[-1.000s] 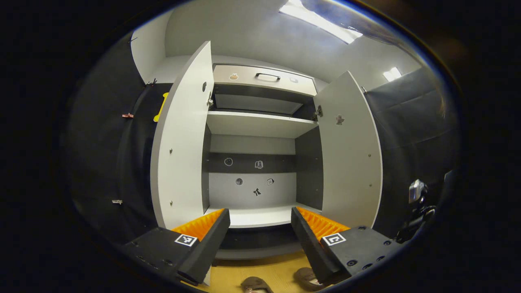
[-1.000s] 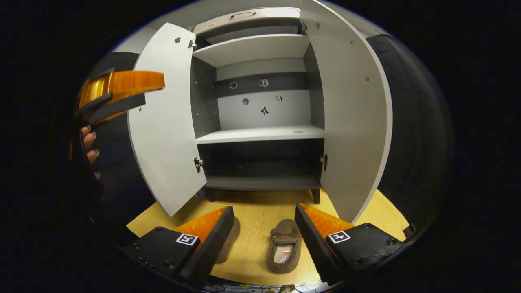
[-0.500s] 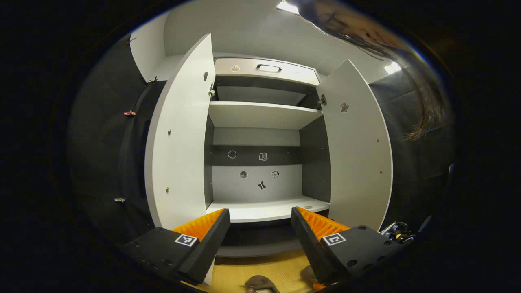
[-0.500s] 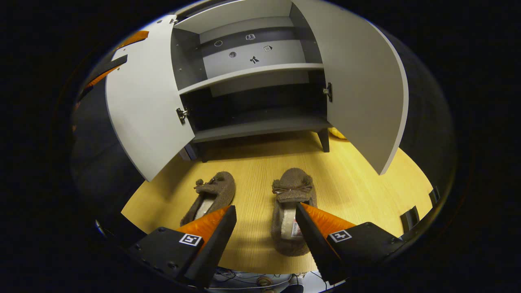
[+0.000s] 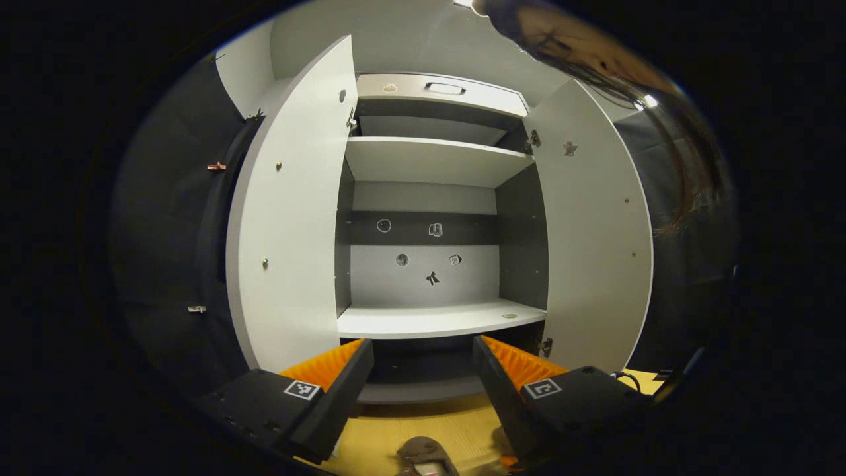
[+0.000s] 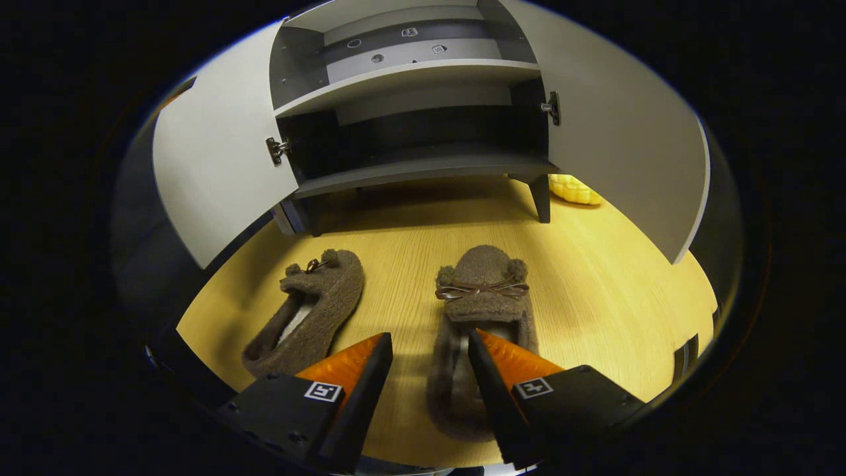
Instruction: Grab one shoe with the right hand and put it into the shoe cabinet, grab the other shoe with the left hand and put it into the shoe cabinet; then close the right door with the right hand and the left door with the left hand.
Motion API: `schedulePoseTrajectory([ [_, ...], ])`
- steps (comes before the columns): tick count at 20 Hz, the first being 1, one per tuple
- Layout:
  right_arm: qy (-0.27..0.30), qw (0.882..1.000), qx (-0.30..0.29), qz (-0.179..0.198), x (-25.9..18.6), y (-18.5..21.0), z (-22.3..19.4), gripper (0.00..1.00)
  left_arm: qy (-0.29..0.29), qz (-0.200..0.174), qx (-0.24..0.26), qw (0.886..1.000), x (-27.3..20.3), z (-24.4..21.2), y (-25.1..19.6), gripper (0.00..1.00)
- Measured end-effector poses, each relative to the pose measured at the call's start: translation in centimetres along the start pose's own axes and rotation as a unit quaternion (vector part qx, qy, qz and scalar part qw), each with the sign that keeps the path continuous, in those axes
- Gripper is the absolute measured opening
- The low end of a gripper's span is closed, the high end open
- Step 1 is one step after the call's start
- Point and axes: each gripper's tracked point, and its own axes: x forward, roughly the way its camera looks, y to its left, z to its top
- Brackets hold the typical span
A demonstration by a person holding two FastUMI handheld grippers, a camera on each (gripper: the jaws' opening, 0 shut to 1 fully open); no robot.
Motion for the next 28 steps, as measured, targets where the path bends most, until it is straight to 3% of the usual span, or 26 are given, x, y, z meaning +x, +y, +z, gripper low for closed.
schedulePoseTrajectory([
  [8, -0.005, 0.999, -0.029, -0.020, 4.1, -1.3, 0.6, 0.72, 0.031, -0.001, -0.016, 0.999, 1.4, -3.2, -0.2, 0.96],
  [12, 0.002, 0.999, -0.034, -0.029, 5.9, -1.8, 0.7, 0.55, 0.035, -0.006, -0.026, 0.999, 2.0, -3.5, -0.2, 0.96],
  [13, 0.004, 0.999, -0.039, -0.031, 6.0, -2.0, 0.7, 0.47, 0.034, -0.006, -0.025, 0.999, 2.2, -3.5, -0.1, 0.96],
  [14, 0.007, 0.998, -0.043, -0.034, 6.1, -2.2, 0.4, 0.48, 0.033, -0.005, -0.023, 0.999, 2.2, -3.4, 0.0, 0.96],
  [15, 0.008, 0.999, -0.040, -0.034, 5.9, -2.4, 0.8, 0.31, 0.033, -0.004, -0.022, 0.999, 2.4, -3.4, 0.3, 0.96],
  [17, 0.005, 0.998, -0.039, -0.040, 6.9, -2.8, 0.7, 0.32, 0.030, -0.003, -0.022, 0.999, 2.5, -3.3, 0.6, 0.96],
  [19, 0.006, 0.998, -0.046, -0.042, 6.6, -2.5, 0.8, 0.11, 0.033, -0.002, -0.024, 0.999, 2.5, -3.4, 0.9, 0.96],
  [24, 0.012, 0.998, -0.060, -0.032, 6.1, -2.4, 1.3, 0.11, 0.036, -0.002, -0.021, 0.999, 2.4, -3.3, 1.1, 0.96],
  [28, -0.025, 0.998, -0.064, -0.009, 3.4, -1.0, 6.0, 0.11, 0.030, -0.001, -0.016, 0.999, 2.1, -2.4, 1.4, 0.96],
])
